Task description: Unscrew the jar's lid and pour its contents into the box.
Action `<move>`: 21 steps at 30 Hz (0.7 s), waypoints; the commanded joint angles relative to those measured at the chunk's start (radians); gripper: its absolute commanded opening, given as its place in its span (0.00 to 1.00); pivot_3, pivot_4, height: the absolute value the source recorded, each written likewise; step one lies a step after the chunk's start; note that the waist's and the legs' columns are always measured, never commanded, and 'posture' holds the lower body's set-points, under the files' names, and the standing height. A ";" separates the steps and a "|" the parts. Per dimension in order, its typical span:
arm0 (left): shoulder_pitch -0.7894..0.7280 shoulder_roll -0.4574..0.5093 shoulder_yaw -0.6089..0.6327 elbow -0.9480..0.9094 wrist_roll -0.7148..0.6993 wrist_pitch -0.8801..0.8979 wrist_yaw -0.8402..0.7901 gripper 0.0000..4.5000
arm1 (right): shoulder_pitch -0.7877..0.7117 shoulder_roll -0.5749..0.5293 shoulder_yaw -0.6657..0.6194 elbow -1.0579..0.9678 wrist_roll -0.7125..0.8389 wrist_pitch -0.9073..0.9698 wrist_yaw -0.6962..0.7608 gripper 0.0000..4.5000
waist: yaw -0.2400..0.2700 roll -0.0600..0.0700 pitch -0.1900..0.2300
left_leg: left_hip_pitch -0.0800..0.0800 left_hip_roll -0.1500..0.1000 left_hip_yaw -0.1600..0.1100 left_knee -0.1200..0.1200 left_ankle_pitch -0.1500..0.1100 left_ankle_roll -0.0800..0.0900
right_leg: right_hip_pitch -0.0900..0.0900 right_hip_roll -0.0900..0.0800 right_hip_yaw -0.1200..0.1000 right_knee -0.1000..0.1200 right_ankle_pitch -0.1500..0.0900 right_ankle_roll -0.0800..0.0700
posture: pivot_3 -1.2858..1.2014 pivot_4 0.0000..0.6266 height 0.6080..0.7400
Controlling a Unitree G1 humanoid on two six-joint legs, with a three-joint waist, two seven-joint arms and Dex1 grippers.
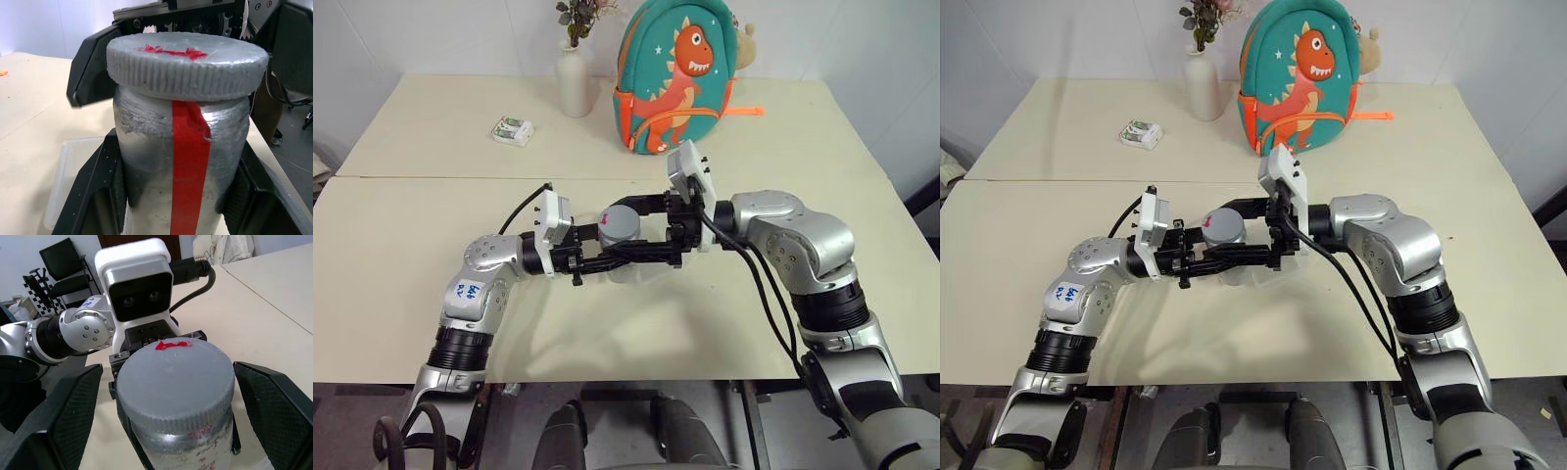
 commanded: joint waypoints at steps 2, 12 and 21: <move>-0.005 -0.004 0.005 -0.034 -0.015 -0.008 0.003 0.45 | -0.028 0.007 -0.019 -0.030 0.007 -0.017 -0.003 1.00 | 0.000 0.000 0.000 | 0.000 0.000 0.000 0.000 0.000 0.000 | 0.000 0.000 0.000 0.000 0.000 0.000 | 0.52 0.24 1.00; -0.008 -0.005 0.005 -0.033 -0.016 -0.007 0.004 0.45 | -0.030 0.012 -0.029 -0.029 0.015 -0.017 -0.010 0.96 | 0.000 0.000 0.000 | 0.000 0.000 0.000 0.000 0.000 0.000 | 0.000 0.000 0.000 0.000 0.000 0.000 | 0.52 0.24 1.00; -0.006 -0.001 0.006 -0.035 -0.017 -0.005 0.007 0.45 | -0.029 0.025 -0.041 -0.033 0.029 -0.019 -0.013 0.58 | 0.000 0.000 0.000 | 0.000 0.000 0.000 0.000 0.000 0.000 | 0.000 0.000 0.000 0.000 0.000 0.000 | 0.52 0.24 1.00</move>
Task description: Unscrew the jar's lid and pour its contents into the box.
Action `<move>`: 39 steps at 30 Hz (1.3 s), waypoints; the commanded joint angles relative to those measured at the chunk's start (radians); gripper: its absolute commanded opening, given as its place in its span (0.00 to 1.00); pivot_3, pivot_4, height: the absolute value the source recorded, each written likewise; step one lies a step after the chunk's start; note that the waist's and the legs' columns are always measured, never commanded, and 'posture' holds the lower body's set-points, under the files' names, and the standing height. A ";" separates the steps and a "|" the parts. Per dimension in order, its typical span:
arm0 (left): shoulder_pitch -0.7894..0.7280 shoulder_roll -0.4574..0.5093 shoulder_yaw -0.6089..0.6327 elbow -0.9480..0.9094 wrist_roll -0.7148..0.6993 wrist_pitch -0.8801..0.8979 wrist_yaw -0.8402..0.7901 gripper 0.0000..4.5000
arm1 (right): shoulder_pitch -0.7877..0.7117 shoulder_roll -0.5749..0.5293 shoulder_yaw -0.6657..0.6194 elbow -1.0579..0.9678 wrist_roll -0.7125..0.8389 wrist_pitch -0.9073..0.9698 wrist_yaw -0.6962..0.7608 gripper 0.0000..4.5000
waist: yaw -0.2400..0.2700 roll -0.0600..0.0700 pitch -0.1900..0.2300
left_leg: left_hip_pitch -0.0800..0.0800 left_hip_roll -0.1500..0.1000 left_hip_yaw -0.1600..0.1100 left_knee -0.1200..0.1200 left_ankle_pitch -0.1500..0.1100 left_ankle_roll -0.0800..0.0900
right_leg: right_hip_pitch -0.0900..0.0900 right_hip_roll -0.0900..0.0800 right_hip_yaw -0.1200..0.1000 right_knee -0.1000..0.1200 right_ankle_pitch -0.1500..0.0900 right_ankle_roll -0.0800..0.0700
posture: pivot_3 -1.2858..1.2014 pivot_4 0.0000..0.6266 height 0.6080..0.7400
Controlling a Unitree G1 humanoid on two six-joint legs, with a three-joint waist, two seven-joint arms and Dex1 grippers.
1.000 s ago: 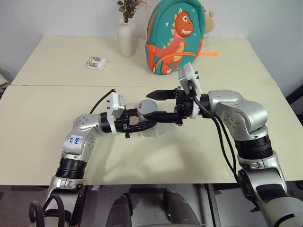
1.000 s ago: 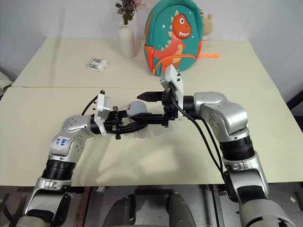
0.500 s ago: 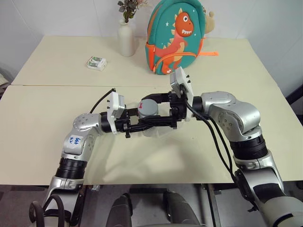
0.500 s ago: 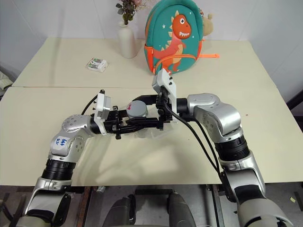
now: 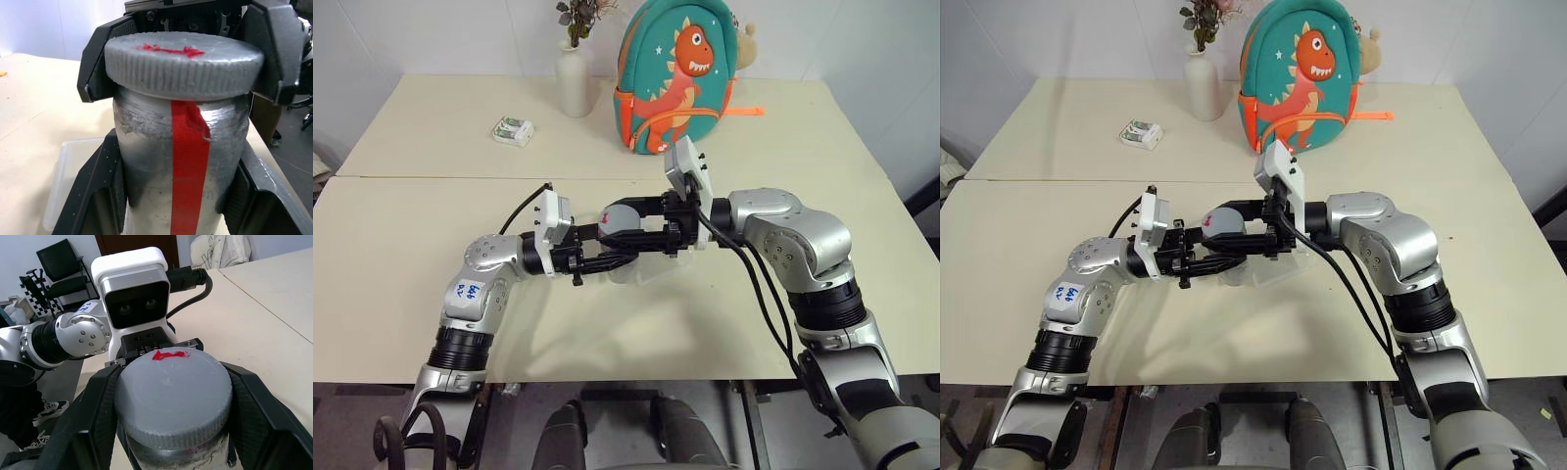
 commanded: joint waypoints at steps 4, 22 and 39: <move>-0.001 0.004 0.005 -0.033 -0.009 -0.012 -0.001 0.45 | -0.030 0.033 -0.066 -0.045 0.069 0.007 -0.012 0.58 | 0.000 0.000 0.000 | 0.000 0.000 0.000 0.000 0.000 0.000 | 0.000 0.000 0.000 0.000 0.000 0.000 | 0.52 0.24 1.00; 0.025 0.033 0.025 -0.059 -0.023 -0.016 -0.001 0.45 | 0.084 -0.051 -0.222 -0.066 0.067 -0.058 -0.155 0.58 | 0.003 0.001 0.000 | -0.001 0.000 0.000 0.001 0.000 0.000 | 0.000 -0.001 0.000 -0.002 0.000 0.000 | 0.52 0.24 1.00; 0.025 0.074 0.086 -0.052 -0.050 -0.015 -0.004 0.45 | 0.570 -0.067 -0.309 0.032 -0.130 -0.421 -0.247 0.58 | -0.001 0.001 0.000 | 0.000 0.000 0.001 0.002 -0.001 0.000 | 0.002 0.000 0.003 -0.003 0.001 0.002 | 0.52 0.24 1.00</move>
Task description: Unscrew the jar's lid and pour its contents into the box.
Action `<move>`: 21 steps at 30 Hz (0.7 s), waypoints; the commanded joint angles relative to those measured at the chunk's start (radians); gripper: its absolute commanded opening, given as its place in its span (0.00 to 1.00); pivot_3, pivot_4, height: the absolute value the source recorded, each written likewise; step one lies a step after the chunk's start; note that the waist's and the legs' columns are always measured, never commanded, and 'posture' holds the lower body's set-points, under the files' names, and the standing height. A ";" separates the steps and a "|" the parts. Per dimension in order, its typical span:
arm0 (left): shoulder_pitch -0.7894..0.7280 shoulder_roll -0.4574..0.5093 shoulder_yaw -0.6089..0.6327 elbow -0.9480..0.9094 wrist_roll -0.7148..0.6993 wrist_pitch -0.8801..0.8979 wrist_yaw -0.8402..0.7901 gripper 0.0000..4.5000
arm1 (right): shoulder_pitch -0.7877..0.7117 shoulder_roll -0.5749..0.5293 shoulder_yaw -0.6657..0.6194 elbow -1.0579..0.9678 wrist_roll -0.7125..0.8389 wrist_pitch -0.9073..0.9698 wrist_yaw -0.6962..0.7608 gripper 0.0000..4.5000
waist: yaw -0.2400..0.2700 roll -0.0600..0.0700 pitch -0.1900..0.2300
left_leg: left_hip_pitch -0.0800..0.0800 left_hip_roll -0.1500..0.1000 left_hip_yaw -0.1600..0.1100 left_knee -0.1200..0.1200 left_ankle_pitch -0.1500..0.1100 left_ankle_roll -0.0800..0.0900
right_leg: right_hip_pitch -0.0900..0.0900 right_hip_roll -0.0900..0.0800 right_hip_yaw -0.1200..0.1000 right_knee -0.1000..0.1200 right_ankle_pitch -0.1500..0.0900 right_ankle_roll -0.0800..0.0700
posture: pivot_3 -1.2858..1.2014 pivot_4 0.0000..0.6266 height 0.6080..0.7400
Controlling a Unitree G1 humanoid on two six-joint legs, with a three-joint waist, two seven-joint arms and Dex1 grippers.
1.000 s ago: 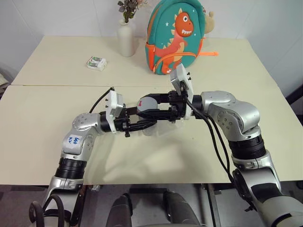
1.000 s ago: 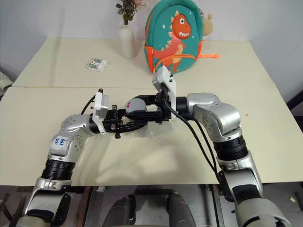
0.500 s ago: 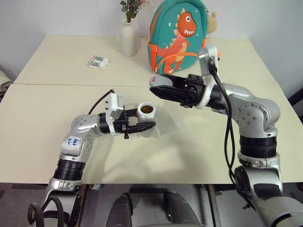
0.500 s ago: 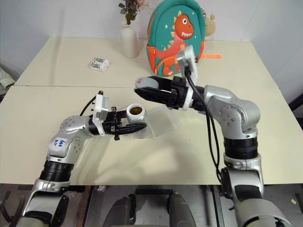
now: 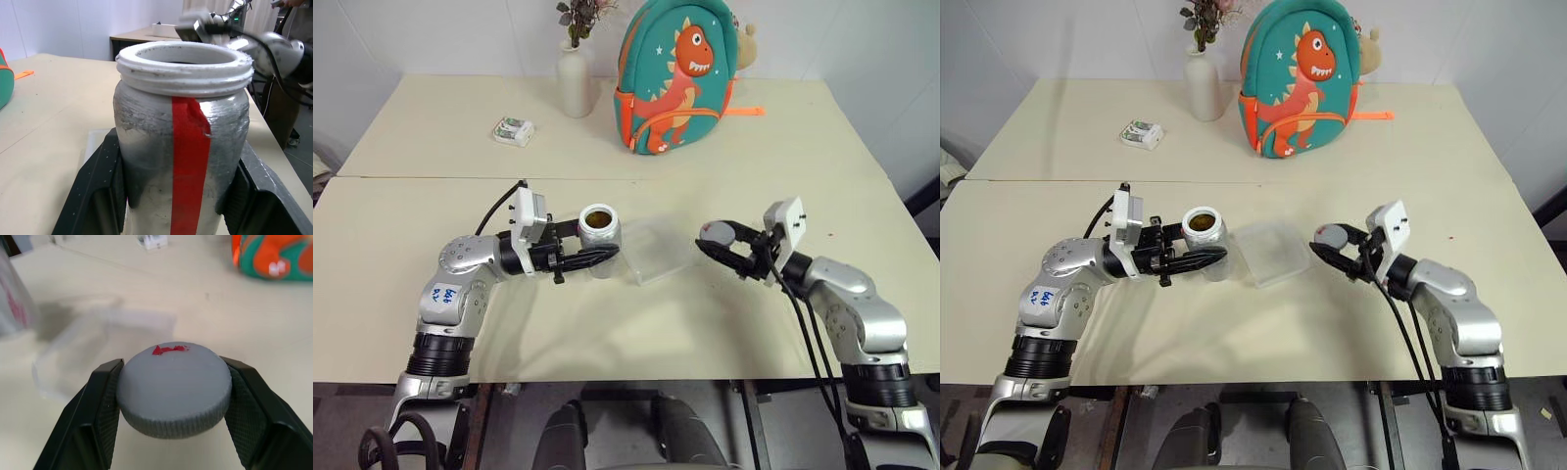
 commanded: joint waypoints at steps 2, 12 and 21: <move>-0.013 0.008 0.024 -0.024 -0.022 -0.010 -0.001 0.45 | 0.044 0.028 -0.043 0.079 -0.030 -0.106 -0.037 0.58 | 0.001 0.000 0.000 | 0.001 0.000 0.001 0.000 0.000 0.000 | 0.000 0.000 0.001 0.000 0.000 0.000 | 0.52 0.24 1.00; -0.015 0.013 0.039 -0.018 -0.022 -0.014 -0.001 0.45 | 0.051 0.017 -0.091 0.211 -0.041 -0.183 -0.040 0.87 | 0.000 0.000 0.000 | 0.002 0.000 0.003 0.001 0.000 0.000 | 0.001 0.000 0.003 0.000 0.001 0.001 | 0.52 0.24 1.00; -0.033 0.028 0.043 0.007 -0.017 -0.007 -0.007 0.45 | 0.027 -0.099 -0.129 0.019 0.041 -0.095 0.027 1.00 | 0.001 0.000 0.000 | 0.002 0.000 0.005 0.001 0.000 0.000 | 0.001 0.000 0.005 0.000 0.001 0.002 | 0.52 0.24 1.00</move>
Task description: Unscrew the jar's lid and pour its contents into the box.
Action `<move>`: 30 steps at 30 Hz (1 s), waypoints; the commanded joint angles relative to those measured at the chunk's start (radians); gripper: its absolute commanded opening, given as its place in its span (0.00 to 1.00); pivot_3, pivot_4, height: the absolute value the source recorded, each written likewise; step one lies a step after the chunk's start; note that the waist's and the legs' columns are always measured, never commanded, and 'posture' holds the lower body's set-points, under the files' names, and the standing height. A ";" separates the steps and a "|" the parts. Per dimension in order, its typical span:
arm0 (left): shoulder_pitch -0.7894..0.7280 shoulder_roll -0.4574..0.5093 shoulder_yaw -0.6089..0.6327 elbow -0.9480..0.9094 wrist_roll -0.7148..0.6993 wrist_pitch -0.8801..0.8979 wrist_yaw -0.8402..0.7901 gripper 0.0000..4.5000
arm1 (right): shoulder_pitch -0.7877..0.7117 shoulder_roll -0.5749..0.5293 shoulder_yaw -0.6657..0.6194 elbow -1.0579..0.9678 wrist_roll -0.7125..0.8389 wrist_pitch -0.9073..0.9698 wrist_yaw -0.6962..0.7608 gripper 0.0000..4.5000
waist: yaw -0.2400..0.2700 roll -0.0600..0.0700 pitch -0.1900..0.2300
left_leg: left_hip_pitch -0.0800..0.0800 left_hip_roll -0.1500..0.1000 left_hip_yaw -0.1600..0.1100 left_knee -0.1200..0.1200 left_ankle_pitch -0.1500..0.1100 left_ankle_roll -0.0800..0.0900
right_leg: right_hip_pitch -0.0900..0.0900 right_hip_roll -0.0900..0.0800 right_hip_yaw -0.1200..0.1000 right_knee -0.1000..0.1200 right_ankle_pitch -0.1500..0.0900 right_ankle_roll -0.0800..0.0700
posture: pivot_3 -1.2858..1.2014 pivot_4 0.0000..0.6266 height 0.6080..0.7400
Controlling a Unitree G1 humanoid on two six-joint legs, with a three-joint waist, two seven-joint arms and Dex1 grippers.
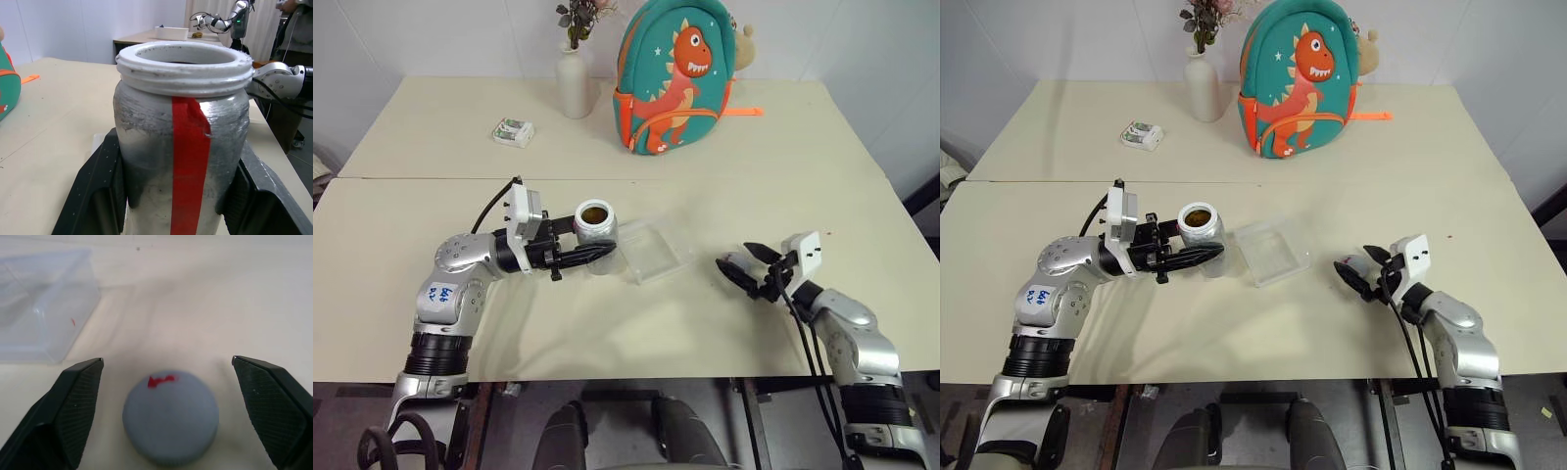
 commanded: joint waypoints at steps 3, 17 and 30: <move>-0.039 0.033 0.026 0.021 -0.009 -0.008 -0.009 0.45 | -0.050 -0.146 -0.080 -0.229 0.143 0.132 0.079 1.00 | -0.001 0.000 0.000 | 0.001 0.000 0.000 0.000 0.000 0.000 | 0.000 0.000 0.000 0.000 0.000 0.000 | 0.52 0.24 1.00; -0.137 0.071 0.007 0.136 0.046 0.006 -0.001 0.45 | -0.207 -0.333 -0.107 -0.430 0.381 0.319 0.201 1.00 | 0.000 0.000 0.000 | 0.001 0.000 0.001 0.000 -0.001 0.001 | 0.000 0.000 0.002 -0.001 0.000 0.000 | 0.52 0.24 1.00; -0.262 0.054 -0.164 0.121 0.386 -0.074 0.264 0.45 | -0.145 -0.299 -0.077 -0.472 0.354 0.310 0.136 1.00 | 0.003 0.000 0.000 | 0.000 0.000 0.002 0.001 -0.002 0.002 | 0.000 0.000 0.002 -0.001 0.000 0.000 | 0.52 0.24 1.00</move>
